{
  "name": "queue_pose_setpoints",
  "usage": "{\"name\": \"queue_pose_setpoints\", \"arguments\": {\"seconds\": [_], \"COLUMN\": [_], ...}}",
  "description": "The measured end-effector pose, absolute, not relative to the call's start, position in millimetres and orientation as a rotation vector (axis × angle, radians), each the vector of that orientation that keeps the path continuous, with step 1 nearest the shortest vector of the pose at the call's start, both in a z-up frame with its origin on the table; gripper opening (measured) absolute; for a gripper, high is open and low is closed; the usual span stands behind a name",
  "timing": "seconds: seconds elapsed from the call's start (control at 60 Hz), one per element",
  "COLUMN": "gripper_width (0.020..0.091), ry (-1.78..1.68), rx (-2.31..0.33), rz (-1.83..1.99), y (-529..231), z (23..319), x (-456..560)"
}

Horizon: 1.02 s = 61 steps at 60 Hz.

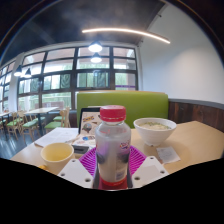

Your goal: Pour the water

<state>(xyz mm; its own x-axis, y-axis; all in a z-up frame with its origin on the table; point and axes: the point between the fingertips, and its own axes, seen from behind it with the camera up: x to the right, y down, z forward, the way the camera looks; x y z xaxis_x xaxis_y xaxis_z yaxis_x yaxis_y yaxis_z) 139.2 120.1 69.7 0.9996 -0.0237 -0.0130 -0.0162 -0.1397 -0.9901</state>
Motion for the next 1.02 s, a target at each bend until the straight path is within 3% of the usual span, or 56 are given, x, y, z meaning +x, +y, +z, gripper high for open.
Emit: {"name": "queue_pose_setpoints", "arguments": {"seconds": [0.283,0.4,0.5,0.6,0.85,1.017], "gripper_width": [0.0392,0.0565,0.0852,0.0816,0.0828,0.0824], "ry": [0.02,0.004,0.012,0.026,0.043,0.057], "rx": [-1.757,-1.764,-1.75,-1.725,-1.711,-1.738], "rz": [-0.018,-0.028,-0.057,-0.082,-0.012,-0.007], "y": [127,119,95,62,-75,-159], "z": [66,68,82,103,155,146], "x": [137,135,139,139,105,89]}}
